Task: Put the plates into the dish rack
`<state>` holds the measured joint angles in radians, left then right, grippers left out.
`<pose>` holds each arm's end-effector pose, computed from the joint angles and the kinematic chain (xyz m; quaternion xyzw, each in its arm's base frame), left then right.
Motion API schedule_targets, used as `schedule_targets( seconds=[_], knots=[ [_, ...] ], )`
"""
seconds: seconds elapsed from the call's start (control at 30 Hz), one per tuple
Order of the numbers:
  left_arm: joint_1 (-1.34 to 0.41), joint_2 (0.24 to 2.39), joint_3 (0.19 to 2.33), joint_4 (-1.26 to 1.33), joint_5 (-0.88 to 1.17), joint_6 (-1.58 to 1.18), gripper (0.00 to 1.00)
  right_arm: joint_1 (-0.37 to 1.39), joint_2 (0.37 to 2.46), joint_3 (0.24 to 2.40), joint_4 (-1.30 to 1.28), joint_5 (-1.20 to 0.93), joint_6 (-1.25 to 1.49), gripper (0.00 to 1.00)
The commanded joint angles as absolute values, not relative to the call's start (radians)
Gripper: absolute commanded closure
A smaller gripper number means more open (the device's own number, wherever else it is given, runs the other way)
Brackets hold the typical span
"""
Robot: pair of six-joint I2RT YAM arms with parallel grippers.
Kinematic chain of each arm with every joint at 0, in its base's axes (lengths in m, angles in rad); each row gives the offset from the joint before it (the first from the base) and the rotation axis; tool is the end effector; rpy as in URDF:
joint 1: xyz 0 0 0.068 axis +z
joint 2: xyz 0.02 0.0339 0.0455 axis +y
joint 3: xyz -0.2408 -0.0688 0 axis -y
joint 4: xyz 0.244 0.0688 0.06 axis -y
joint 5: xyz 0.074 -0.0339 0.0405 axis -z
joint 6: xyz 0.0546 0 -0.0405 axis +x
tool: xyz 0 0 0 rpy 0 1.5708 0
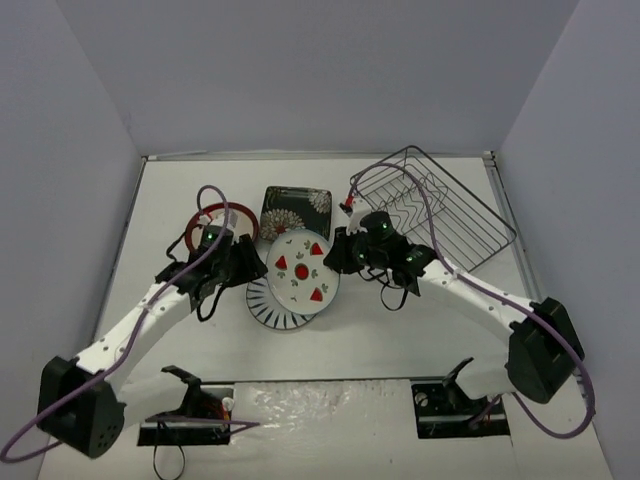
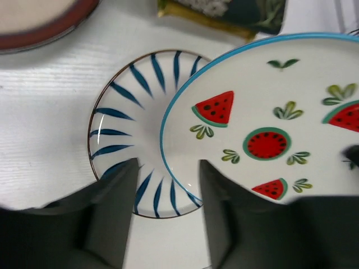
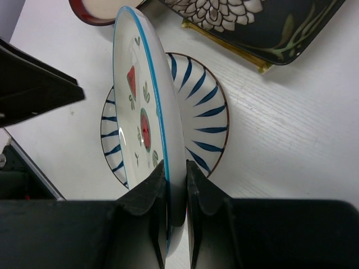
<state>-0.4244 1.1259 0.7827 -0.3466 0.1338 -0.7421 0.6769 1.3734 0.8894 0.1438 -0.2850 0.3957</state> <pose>0.2386 -0.1158 0.2237 -0.1146 0.8957 -0.2848 0.3218 0.2522 0.2223 0.2470 -0.1944 0.7889 0.3916 0.4319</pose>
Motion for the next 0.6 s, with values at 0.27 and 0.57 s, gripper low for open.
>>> schedule_targets(
  seconds=[0.27,0.57],
  knots=[
    [-0.425,0.914,1.149,-0.721,-0.158,-0.492,0.09,0.627,1.176,1.261,-0.059,-0.123,0.131,1.00],
    [-0.423,0.755,1.082,-0.781,-0.292,-0.366,0.03,0.453,1.114,1.370,-0.069,0.124,-0.094,1.00]
  ],
)
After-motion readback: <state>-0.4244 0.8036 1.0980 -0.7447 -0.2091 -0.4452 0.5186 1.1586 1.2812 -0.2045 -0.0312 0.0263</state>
